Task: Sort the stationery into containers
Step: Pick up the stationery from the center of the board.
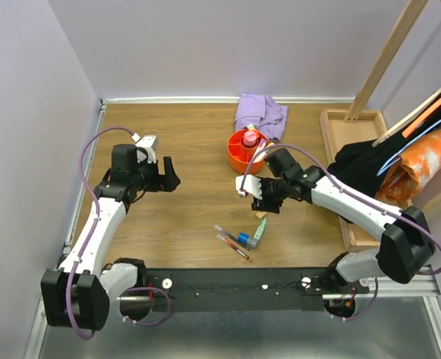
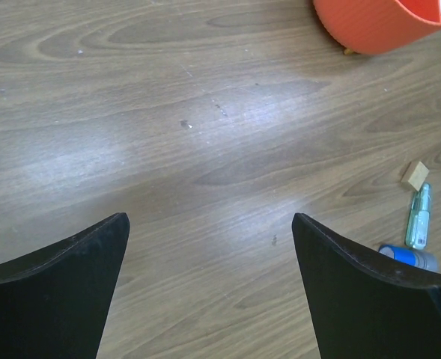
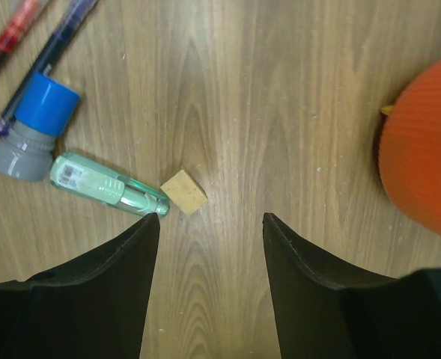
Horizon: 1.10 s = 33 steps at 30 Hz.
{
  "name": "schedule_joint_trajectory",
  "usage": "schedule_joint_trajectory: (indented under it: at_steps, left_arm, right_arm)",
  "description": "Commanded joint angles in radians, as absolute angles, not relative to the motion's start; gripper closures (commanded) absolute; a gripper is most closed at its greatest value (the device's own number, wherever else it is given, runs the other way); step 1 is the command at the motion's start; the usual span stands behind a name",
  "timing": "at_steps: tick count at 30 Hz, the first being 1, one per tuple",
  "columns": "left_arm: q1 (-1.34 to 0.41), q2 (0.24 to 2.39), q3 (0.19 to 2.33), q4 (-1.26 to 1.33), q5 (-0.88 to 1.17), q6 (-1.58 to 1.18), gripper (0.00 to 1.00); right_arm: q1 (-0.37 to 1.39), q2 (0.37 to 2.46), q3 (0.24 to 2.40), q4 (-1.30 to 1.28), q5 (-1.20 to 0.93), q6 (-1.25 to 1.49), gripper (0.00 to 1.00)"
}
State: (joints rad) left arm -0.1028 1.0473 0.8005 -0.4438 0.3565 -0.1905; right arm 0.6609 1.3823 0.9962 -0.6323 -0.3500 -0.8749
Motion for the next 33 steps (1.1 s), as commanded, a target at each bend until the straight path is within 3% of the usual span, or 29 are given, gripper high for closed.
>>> schedule_joint_trajectory:
  at_steps: [1,10,17,28,33]
  left_arm:
    - [-0.061,1.028,0.808,-0.445,0.387,-0.201,0.01]
    - [-0.014,1.051,0.815,-0.451,0.385,-0.206,0.01]
    - [-0.009,1.066,0.811,-0.448,0.382,-0.206,0.01]
    - [-0.008,1.097,0.811,-0.430,0.383,-0.209,0.01]
    - [-0.009,1.104,0.816,-0.431,0.383,-0.209,0.01]
  right_arm:
    - [0.687,1.428,0.948,-0.623,-0.313,-1.101,0.36]
    - [0.715,1.535,0.911,-0.531,-0.314,-1.155,0.36]
    - [0.716,1.597,0.911,-0.508,-0.310,-1.173,0.43]
    - [0.715,1.660,0.922,-0.603,-0.304,-1.226,0.46]
    - [0.715,1.707,0.948,-0.629,-0.299,-1.203,0.58]
